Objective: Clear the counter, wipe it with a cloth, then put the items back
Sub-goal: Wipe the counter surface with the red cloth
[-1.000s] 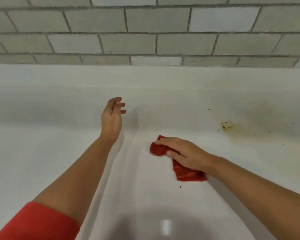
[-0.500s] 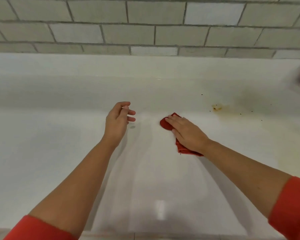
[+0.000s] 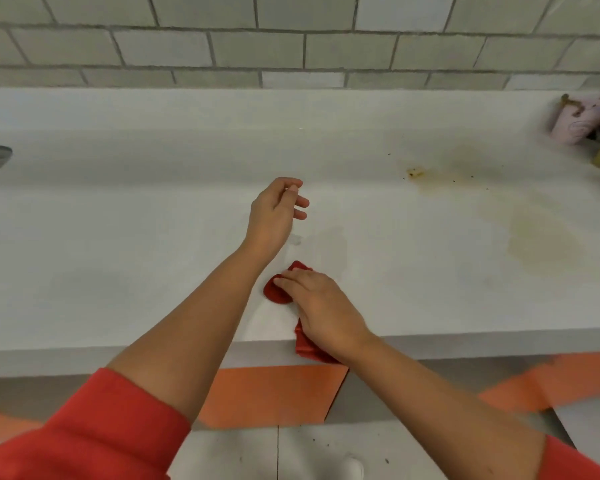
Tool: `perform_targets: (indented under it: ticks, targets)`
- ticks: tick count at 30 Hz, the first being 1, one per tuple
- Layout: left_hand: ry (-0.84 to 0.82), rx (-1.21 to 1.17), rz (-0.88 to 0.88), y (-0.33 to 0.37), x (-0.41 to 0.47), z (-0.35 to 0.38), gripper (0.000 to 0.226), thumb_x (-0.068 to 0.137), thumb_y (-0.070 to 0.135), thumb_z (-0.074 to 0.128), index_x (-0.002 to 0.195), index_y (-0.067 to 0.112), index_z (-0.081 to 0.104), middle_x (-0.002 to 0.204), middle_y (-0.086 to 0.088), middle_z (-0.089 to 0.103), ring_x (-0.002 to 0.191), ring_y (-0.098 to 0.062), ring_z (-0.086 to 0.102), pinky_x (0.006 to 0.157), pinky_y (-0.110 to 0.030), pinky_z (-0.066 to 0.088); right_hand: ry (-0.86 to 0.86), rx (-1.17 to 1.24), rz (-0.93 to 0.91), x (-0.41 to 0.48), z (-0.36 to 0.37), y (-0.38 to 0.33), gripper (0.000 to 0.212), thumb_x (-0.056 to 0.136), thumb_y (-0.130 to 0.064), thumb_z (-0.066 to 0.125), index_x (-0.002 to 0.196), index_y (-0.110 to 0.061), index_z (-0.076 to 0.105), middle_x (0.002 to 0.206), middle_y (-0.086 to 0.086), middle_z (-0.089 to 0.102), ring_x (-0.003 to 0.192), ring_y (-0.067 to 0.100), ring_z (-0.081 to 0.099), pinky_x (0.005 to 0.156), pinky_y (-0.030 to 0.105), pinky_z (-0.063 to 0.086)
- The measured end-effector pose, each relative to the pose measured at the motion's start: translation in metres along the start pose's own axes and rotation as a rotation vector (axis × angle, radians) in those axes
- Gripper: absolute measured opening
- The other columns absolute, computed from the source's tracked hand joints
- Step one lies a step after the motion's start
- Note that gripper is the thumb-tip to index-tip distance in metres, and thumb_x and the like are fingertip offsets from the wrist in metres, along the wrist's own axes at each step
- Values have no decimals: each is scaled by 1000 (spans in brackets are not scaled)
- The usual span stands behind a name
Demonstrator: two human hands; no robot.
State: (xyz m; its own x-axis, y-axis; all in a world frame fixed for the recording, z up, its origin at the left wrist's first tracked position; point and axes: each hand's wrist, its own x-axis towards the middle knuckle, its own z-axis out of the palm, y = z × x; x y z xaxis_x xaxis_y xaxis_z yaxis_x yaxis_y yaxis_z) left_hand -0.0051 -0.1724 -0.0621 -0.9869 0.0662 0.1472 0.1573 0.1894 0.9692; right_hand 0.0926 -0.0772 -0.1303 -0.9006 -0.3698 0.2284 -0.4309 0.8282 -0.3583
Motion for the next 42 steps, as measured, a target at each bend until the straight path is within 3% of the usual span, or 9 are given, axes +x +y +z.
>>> perform_targets:
  ticks: [7, 14, 21, 25, 31, 33, 37, 39, 42]
  targets:
    - [-30, 63, 40, 7, -31, -20, 24, 100, 19, 38, 109, 14, 59, 90, -3, 65, 70, -13, 63, 67, -19, 45, -161, -24, -231, -22, -13, -5, 49, 68, 0, 52, 115, -10, 63, 109, 6, 66, 97, 25, 62, 87, 33, 47]
    - [69, 78, 9, -6, -47, -61, 24, 99, 17, 37, 109, 13, 59, 89, -2, 65, 71, -12, 62, 66, -17, 44, -25, -255, 505, -1, -45, 66, 51, 100, -33, 28, 145, -11, 29, 152, 9, 29, 140, 24, 26, 116, 37, 18]
    - [9, 186, -24, -13, -40, -44, 26, 99, 17, 39, 116, 11, 58, 104, -3, 62, 90, -15, 60, 76, -16, 43, -178, -143, 60, -18, -12, -11, 66, 89, -55, 10, 149, -27, 22, 158, -6, 15, 147, 11, 7, 115, 27, -2]
    - [-81, 473, -92, -32, -19, -41, 28, 97, 17, 42, 121, 11, 57, 127, -6, 49, 109, -20, 53, 88, -22, 35, -127, -122, 281, 1, -32, 52, 48, 101, -37, 21, 148, -27, 24, 158, -6, 16, 146, 11, 10, 118, 37, 3]
    - [-24, 556, -81, -42, 11, -50, 29, 97, 13, 42, 121, 11, 57, 132, -4, 45, 102, -19, 52, 86, -21, 33, -48, -232, 583, 76, -43, 125, 50, 101, -32, 22, 148, -16, 22, 157, 6, 17, 145, 21, 13, 119, 42, 7]
    - [-17, 609, -72, -45, 26, -54, 29, 97, 10, 42, 122, 9, 57, 131, -6, 46, 105, -22, 53, 87, -21, 34, -35, -192, 516, 98, -32, 117, 51, 101, -34, 22, 147, -14, 25, 156, 9, 20, 145, 23, 14, 120, 40, 7]
    - [-32, 799, -69, -57, 62, -55, 40, 89, -6, 40, 123, 6, 56, 132, -9, 45, 116, -26, 48, 99, -29, 38, -51, -73, -84, 95, 1, 52, 46, 90, -24, 31, 128, -16, 56, 135, 12, 51, 129, 30, 45, 113, 31, 17]
    - [-61, 889, -65, -60, 79, -52, 45, 87, -9, 39, 126, 7, 53, 135, -8, 43, 120, -26, 45, 102, -36, 38, -142, 0, -220, 87, 1, 43, 44, 95, -21, 31, 136, -21, 49, 149, 6, 38, 141, 22, 30, 116, 31, 8]
    - [-69, 941, -52, -61, 108, -47, 47, 88, -8, 39, 131, 9, 50, 140, -5, 40, 125, -25, 42, 105, -36, 35, -148, 8, -118, 116, -18, 89, 43, 100, -18, 34, 143, -24, 38, 156, -2, 24, 145, 12, 15, 117, 31, 3]
